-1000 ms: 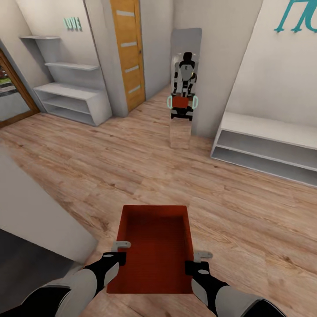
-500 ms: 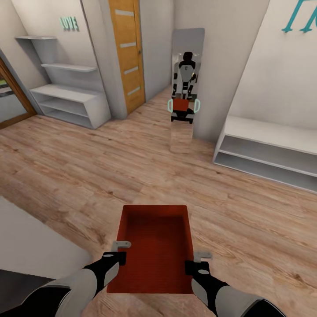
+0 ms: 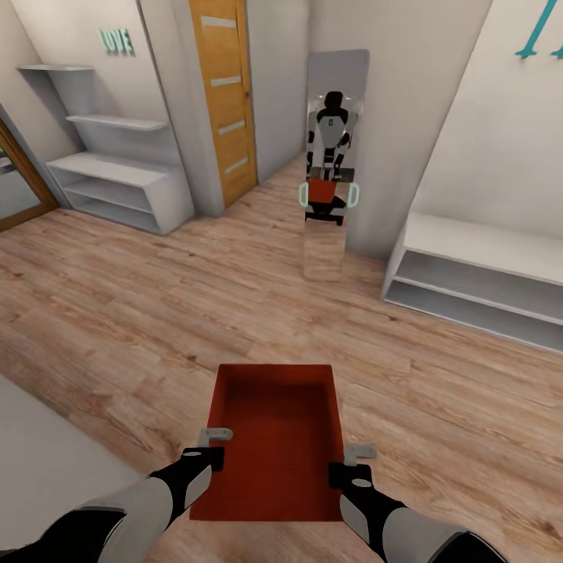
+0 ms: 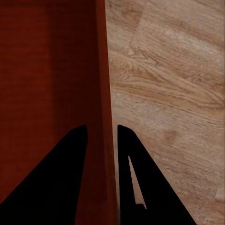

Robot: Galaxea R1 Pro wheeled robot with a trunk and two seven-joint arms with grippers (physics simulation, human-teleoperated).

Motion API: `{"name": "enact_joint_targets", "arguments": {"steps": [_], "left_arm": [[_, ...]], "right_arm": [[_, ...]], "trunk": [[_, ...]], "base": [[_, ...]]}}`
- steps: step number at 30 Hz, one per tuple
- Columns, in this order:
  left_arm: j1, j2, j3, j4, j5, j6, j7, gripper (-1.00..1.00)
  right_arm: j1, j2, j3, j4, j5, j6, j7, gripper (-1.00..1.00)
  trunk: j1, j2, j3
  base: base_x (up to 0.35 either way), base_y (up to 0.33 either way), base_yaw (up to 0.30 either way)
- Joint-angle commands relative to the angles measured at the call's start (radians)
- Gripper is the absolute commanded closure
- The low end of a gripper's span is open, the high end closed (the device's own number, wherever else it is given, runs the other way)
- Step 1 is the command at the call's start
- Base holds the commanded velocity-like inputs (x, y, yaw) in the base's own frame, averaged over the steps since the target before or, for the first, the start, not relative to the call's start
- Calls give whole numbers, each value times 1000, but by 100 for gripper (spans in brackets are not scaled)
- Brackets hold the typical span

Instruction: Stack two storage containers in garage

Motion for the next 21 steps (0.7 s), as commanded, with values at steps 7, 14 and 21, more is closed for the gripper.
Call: {"name": "enact_joint_targets", "arguments": {"steps": [7,14,21], "left_arm": [[0,19,2,3,10,5,35,100],[0,19,2,3,10,5,35,100],[0,19,1,3,10,5,35,100]], "right_arm": [[-1,-10,41,-1,1,-19,-4,100],[-1,-10,41,-1,1,-19,-5,100],[-1,-10,41,0,1,-19,-5,100]], "trunk": [[1,-1,-1],[1,-1,-1],[1,-1,-2]], "base": [[322,0,0],[322,0,25],[322,0,81]]}}
